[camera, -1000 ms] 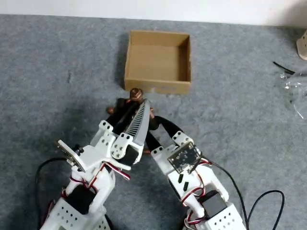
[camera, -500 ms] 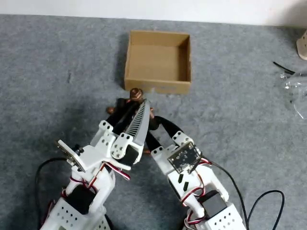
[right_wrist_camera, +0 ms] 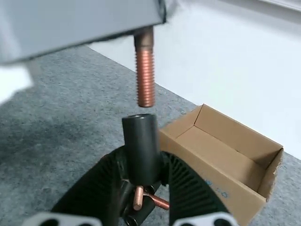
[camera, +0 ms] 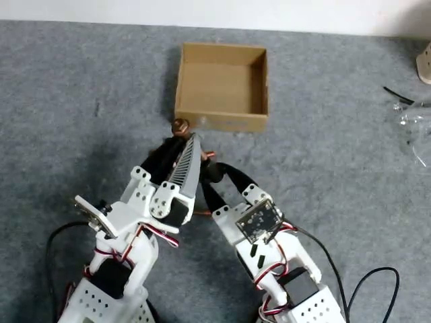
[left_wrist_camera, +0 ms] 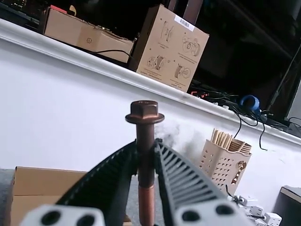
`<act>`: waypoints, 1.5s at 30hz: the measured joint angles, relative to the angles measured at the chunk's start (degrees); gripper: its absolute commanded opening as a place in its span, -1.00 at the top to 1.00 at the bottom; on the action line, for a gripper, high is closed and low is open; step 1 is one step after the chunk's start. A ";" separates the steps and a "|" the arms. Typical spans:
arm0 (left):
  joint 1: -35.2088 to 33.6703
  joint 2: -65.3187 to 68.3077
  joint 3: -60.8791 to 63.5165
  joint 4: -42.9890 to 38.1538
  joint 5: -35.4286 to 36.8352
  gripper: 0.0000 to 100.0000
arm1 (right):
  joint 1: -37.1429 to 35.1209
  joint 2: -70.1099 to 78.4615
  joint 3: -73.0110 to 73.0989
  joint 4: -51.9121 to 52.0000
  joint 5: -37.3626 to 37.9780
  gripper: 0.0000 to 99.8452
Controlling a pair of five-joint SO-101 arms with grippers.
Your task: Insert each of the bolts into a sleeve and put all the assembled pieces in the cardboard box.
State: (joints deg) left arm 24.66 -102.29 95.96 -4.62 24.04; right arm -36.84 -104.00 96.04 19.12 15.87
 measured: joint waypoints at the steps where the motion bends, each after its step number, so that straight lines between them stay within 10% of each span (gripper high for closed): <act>1: 0.00 0.00 0.00 0.00 0.00 0.99 | 0.00 0.00 0.00 0.00 0.00 0.99; 45: -0.09 -0.09 0.18 0.70 0.00 0.99 | 3.25 0.00 0.00 0.00 0.00 0.99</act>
State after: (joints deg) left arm 24.57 -102.37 96.13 -3.91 24.04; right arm -33.58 -104.00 96.04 19.12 15.87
